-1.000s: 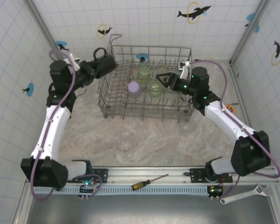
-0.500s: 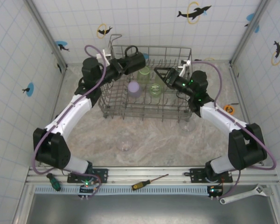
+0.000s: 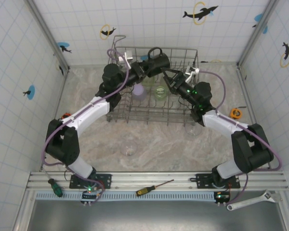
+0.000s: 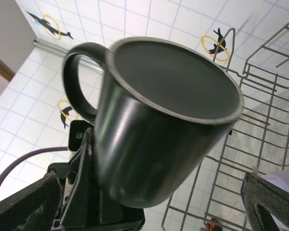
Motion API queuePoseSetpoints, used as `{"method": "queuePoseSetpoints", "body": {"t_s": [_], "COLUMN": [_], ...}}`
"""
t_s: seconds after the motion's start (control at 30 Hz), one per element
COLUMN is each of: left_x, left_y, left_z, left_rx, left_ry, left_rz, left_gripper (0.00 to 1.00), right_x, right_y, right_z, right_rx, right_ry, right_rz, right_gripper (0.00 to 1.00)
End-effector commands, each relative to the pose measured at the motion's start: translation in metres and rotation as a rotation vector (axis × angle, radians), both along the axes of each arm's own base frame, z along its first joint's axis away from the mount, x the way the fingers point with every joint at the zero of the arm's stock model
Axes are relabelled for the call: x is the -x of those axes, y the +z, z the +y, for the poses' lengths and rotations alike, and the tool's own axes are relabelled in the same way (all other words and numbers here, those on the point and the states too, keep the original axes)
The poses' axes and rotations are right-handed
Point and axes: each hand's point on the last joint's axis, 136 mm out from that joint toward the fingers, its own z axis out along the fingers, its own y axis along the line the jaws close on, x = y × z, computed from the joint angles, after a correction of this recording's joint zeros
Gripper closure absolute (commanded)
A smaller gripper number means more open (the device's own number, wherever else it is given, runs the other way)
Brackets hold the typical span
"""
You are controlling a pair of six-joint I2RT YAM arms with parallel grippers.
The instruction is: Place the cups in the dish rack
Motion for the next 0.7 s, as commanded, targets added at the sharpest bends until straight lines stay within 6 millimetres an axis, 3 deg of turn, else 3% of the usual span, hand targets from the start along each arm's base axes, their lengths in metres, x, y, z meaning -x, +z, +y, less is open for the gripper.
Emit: {"method": "queuePoseSetpoints", "body": {"t_s": [0.0,0.27,0.67], "left_x": [0.014,0.017,0.017], "left_y": [0.055,0.042,0.036], "left_z": [0.001,-0.022,-0.029], "left_rx": [0.146,0.194,0.273], "left_ry": [-0.008,-0.07,-0.1], "left_rz": [-0.165,-0.101,-0.031], "left_gripper": [1.0,1.0,1.0], "right_x": [-0.002,-0.007,-0.013], "right_y": [0.013,0.017,0.016], "right_z": [-0.011,-0.015,-0.021], "right_rx": [-0.094,-0.13,-0.121], "right_ry": [-0.058,-0.066,-0.101], "right_rz": [-0.028,-0.062,-0.129], "right_gripper": [0.0,0.0,0.0]}}
